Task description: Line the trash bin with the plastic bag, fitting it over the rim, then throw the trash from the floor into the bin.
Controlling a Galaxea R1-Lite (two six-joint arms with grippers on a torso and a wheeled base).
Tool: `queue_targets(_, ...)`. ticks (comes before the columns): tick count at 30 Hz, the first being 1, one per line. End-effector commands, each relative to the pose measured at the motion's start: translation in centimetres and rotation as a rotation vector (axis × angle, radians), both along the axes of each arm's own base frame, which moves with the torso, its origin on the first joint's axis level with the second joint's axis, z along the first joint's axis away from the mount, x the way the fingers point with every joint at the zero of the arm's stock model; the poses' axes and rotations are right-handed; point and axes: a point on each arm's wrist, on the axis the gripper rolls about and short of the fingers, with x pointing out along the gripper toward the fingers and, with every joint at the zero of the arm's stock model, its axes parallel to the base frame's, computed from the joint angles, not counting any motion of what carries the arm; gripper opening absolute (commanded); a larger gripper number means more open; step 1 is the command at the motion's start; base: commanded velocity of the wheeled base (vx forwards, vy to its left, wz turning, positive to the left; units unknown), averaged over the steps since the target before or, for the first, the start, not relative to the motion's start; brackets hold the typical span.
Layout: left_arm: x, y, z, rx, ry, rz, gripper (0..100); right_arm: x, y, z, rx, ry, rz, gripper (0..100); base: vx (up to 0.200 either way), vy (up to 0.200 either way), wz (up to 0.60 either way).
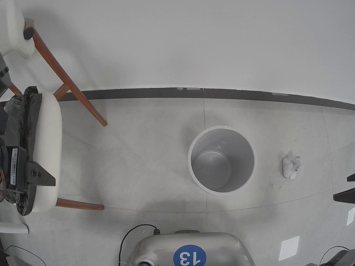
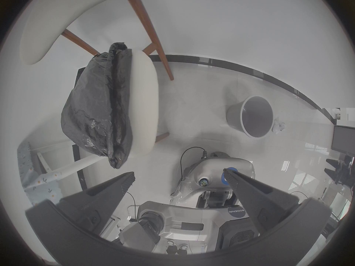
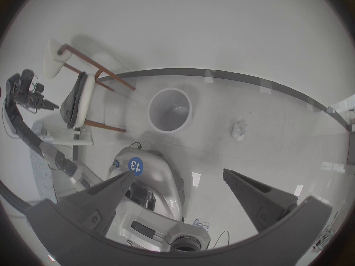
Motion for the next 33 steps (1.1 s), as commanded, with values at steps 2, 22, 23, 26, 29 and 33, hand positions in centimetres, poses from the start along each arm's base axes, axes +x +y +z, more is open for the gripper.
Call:
queue_targets(2,-0.1,0.0,0.0,-0.004,-0.008,-0.001,100,-0.1,0.1,-0.1,-0.038,-0.015,0.056,100,0.0,0.2,0.0)
queue_targets(22,0.0,-0.4,2.3,-0.032,-0.136,-0.009,100,0.7,0.7,1.0,-0.019,-0.146,0.174,100,0.0,0.2,0.0)
queue_targets(23,0.1,-0.4,2.2,-0.032,-0.133,-0.005,100,0.8,0.9,1.0,-0.018,-0.144,0.188,100,0.0,0.2,0.0)
queue_targets(26,0.2,-0.4,2.0,-0.022,-0.119,0.004,100,1.0,1.0,1.1,-0.017,-0.144,0.2,100,0.0,0.2,0.0)
queue_targets(29,0.1,-0.3,1.2,-0.016,-0.083,0.022,100,1.5,1.1,1.2,-0.015,-0.155,0.202,100,0.0,0.0,0.0)
queue_targets(33,0.6,-0.2,-0.4,-0.04,-0.038,0.114,100,2.2,1.4,1.3,-0.013,-0.161,0.216,100,0.0,0.0,0.0)
